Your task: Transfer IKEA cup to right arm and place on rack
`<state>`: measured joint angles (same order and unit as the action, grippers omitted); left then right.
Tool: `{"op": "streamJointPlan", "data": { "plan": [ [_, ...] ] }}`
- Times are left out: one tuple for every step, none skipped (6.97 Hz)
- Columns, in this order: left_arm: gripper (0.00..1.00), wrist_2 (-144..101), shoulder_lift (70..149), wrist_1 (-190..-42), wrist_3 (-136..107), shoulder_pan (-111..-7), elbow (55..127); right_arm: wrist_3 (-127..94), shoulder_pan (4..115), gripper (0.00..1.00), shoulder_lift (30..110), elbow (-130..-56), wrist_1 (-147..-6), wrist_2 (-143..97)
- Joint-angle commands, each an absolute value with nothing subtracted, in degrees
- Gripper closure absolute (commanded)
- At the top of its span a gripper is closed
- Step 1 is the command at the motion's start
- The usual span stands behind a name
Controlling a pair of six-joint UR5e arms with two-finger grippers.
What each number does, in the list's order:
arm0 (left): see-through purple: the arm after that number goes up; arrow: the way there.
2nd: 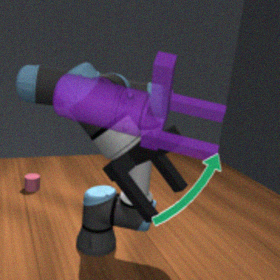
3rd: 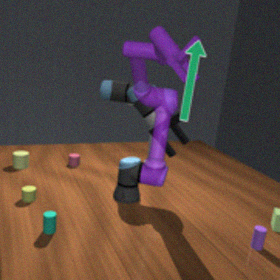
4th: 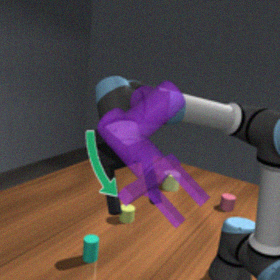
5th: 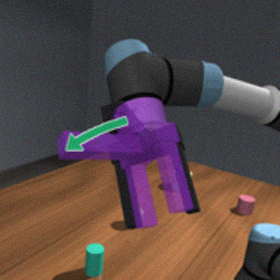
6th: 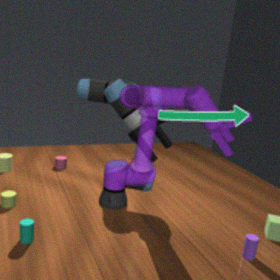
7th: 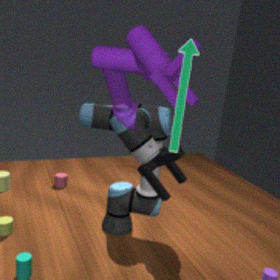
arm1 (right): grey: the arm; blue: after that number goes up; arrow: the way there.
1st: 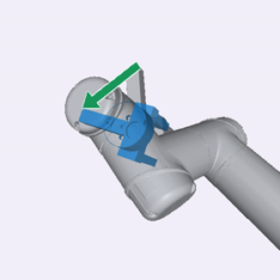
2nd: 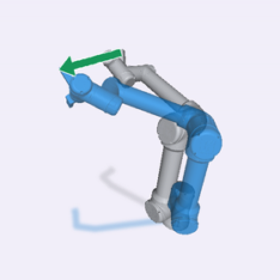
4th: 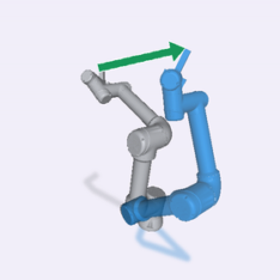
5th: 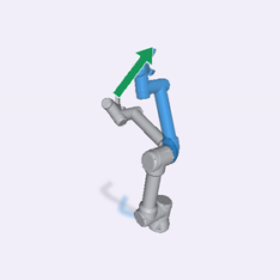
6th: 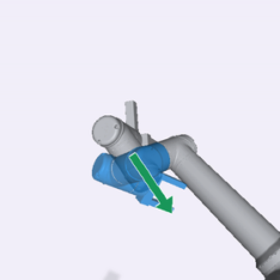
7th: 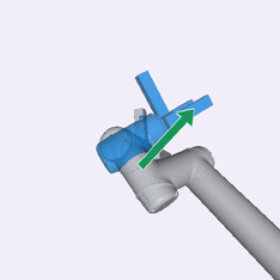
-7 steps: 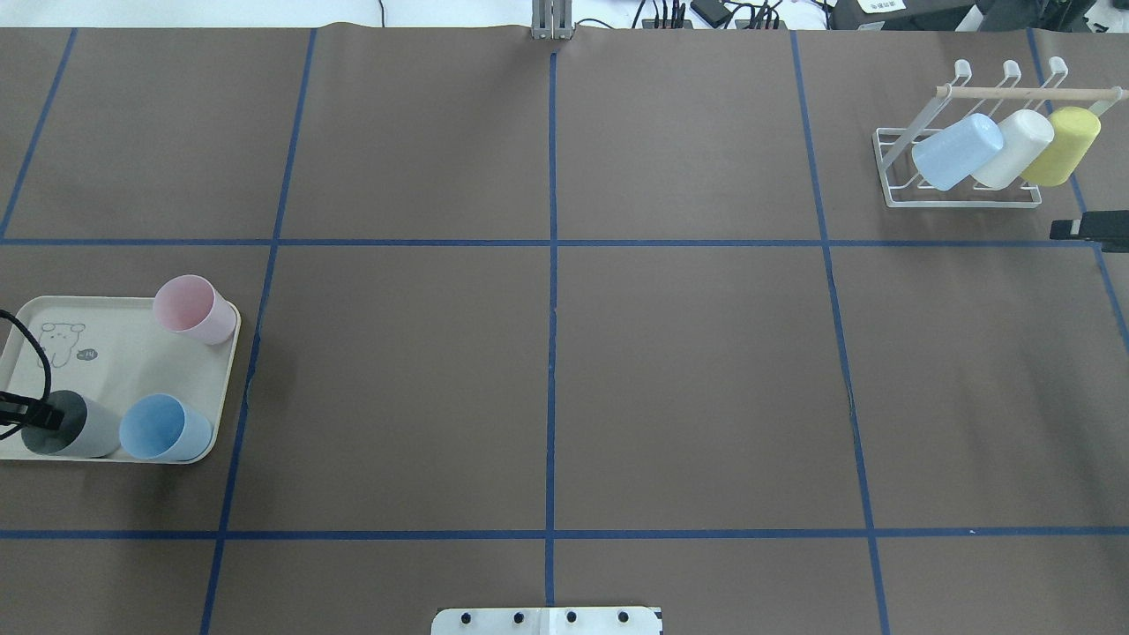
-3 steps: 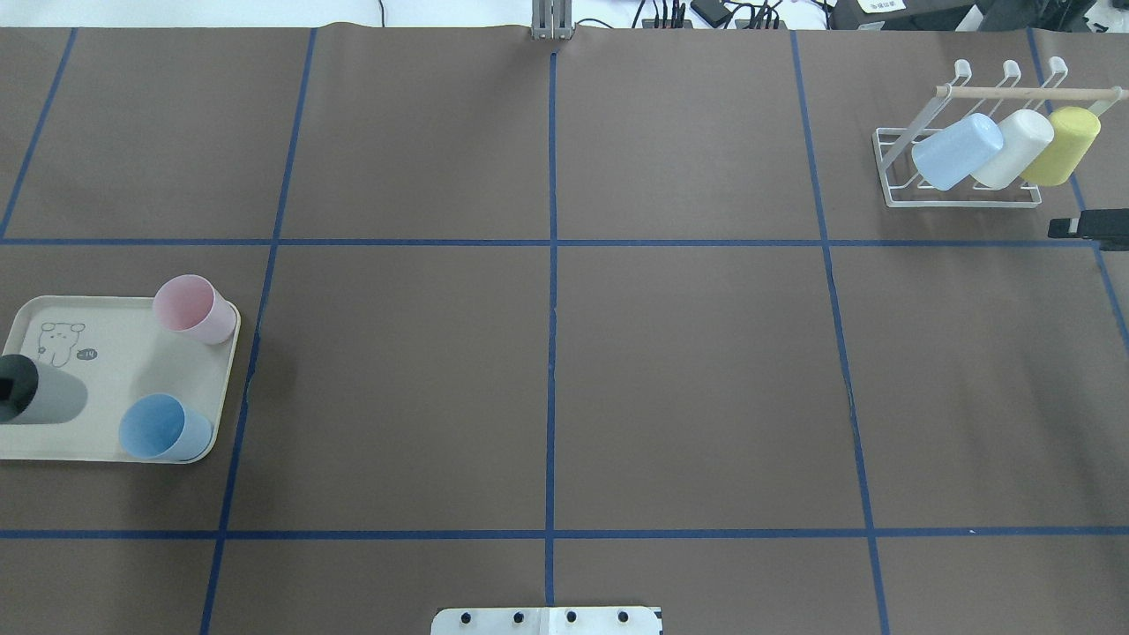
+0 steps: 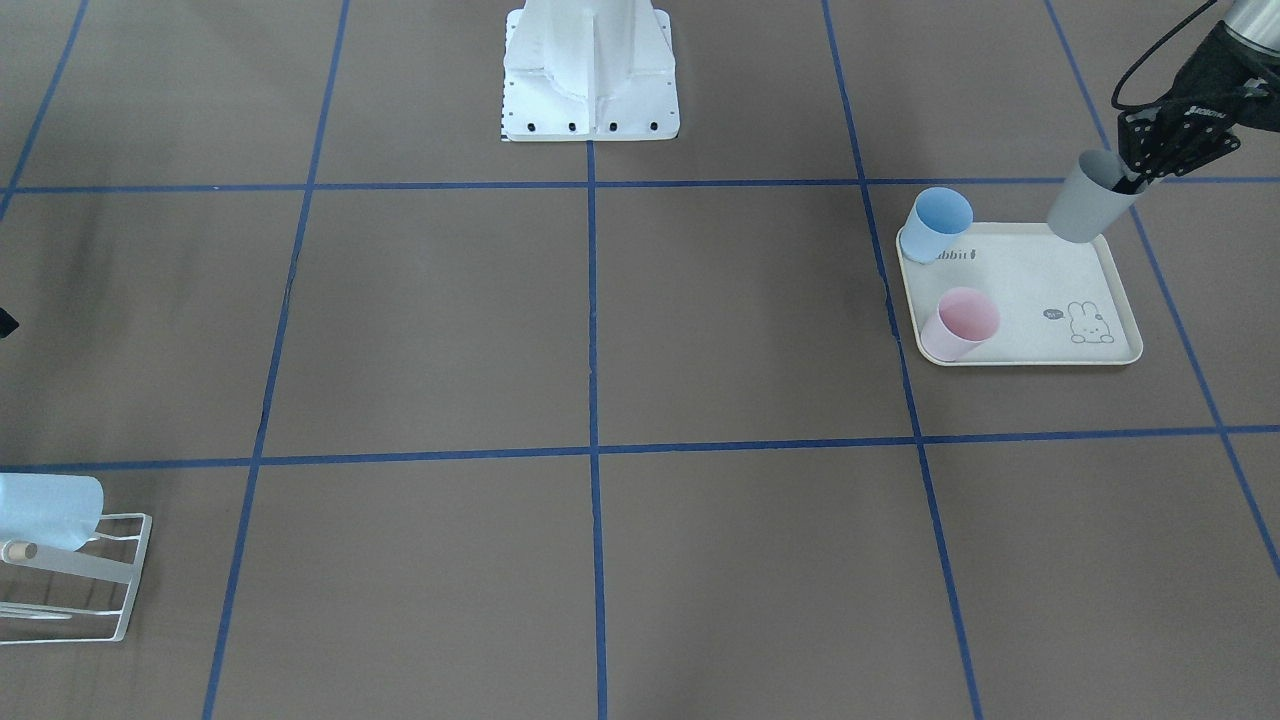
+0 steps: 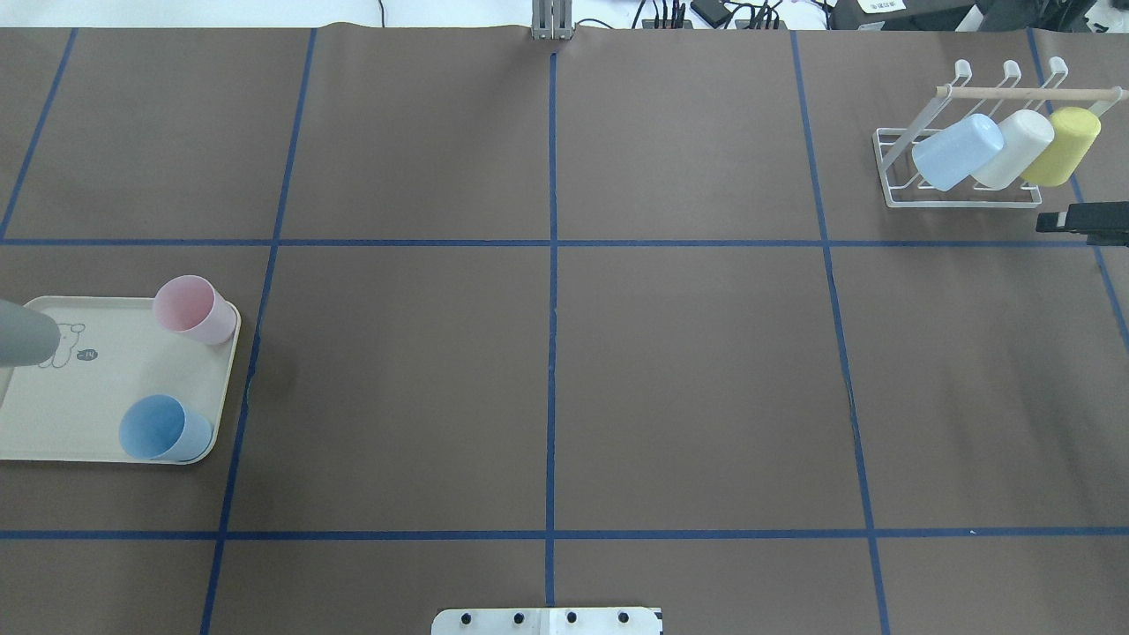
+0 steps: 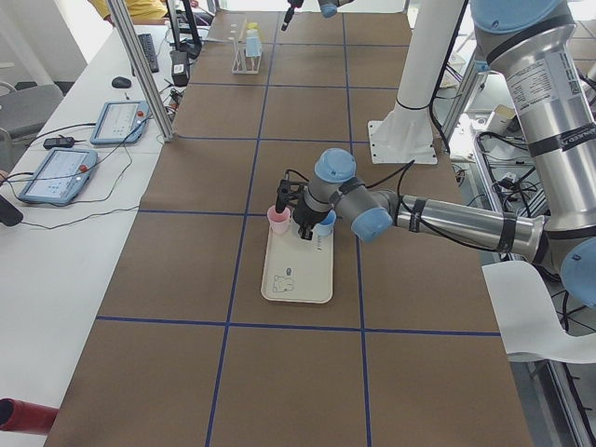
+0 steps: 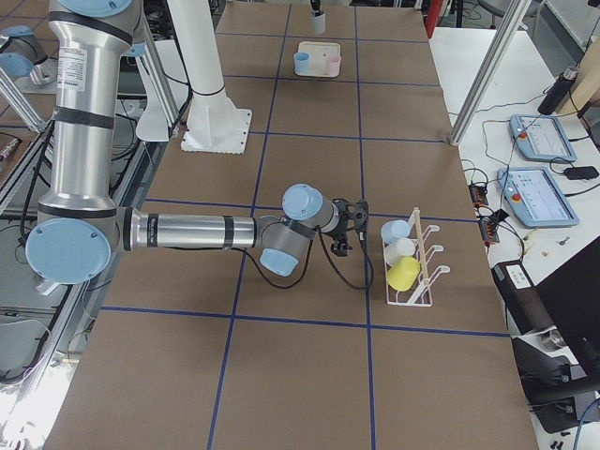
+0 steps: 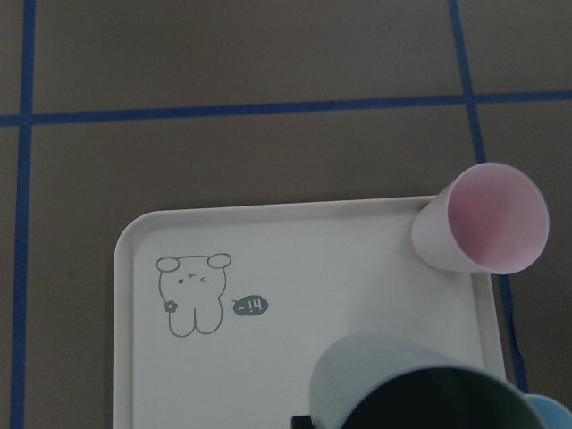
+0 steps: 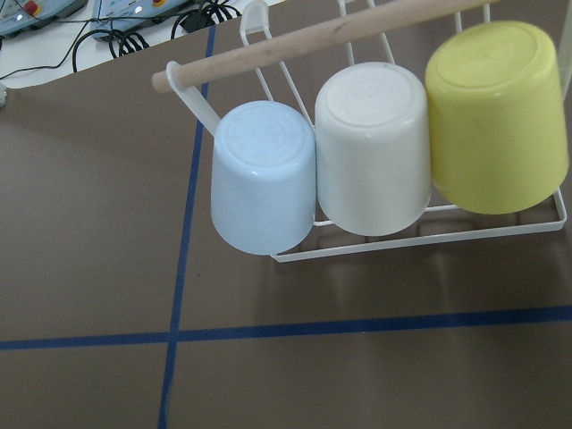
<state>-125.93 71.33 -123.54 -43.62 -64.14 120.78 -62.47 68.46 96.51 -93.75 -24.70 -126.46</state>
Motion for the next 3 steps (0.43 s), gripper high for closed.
{"op": "streamJointPlan", "data": {
  "plan": [
    [1.00, -126.47, 82.22, -117.87, -50.67, -64.69, 121.64, -72.73, 63.31, 0.00, 91.78, -94.13, -24.78, -124.30],
    [1.00, -129.69, 87.31, -117.95, -57.59, -64.69, 120.42, -73.73, 60.41, 0.00, 90.71, -94.04, -24.79, -121.58],
    [1.00, -131.47, 92.58, -118.21, -64.53, -64.60, 119.19, -77.13, 58.12, 0.00, 88.44, -93.87, -24.79, -119.55]
  ]
}}
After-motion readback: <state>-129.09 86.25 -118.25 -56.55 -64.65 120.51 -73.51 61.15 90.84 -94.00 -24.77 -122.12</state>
